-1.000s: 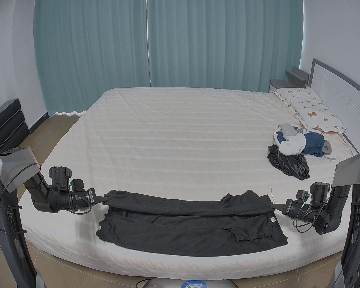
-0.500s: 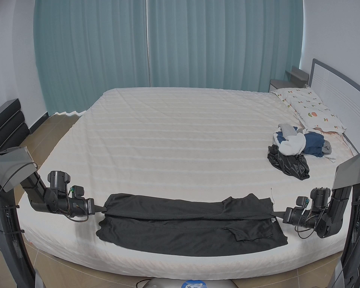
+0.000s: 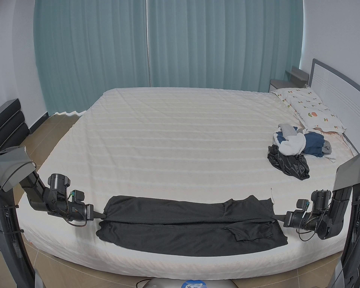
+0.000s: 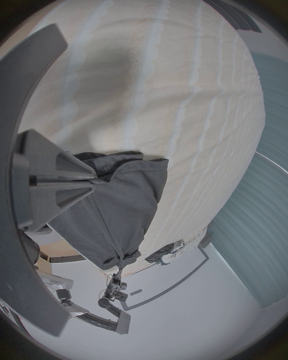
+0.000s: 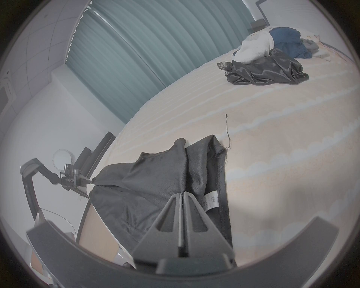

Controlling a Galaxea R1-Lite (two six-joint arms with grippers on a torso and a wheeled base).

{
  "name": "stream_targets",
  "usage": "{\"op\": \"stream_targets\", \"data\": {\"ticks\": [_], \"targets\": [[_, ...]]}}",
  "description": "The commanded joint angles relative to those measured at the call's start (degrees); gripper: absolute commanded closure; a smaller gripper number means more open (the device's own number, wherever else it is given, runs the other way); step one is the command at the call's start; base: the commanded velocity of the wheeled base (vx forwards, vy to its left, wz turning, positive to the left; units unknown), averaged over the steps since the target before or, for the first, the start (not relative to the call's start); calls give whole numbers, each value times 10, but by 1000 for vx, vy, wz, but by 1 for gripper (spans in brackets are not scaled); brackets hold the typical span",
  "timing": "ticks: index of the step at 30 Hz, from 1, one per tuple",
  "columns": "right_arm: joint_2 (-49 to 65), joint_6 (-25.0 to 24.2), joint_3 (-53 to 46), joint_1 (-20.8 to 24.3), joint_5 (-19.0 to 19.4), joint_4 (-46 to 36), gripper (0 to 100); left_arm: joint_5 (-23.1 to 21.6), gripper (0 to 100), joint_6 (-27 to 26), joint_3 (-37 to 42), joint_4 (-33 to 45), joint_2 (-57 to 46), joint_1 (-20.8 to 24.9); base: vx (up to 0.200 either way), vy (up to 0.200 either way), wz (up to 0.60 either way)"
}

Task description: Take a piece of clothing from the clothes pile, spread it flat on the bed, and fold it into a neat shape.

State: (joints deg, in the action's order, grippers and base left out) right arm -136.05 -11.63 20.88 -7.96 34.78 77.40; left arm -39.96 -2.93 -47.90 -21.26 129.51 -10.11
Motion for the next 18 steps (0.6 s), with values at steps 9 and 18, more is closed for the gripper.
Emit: {"op": "stream_targets", "data": {"ticks": [9,18], "targets": [[-12,15,-8,-1,1,-2,100,10,100,-11,-11,8,7,-1,0,0,0],[-32,27,-5,3,1,-5,100,24,100,-8,-18,10,12,0,0,0,0]]}}
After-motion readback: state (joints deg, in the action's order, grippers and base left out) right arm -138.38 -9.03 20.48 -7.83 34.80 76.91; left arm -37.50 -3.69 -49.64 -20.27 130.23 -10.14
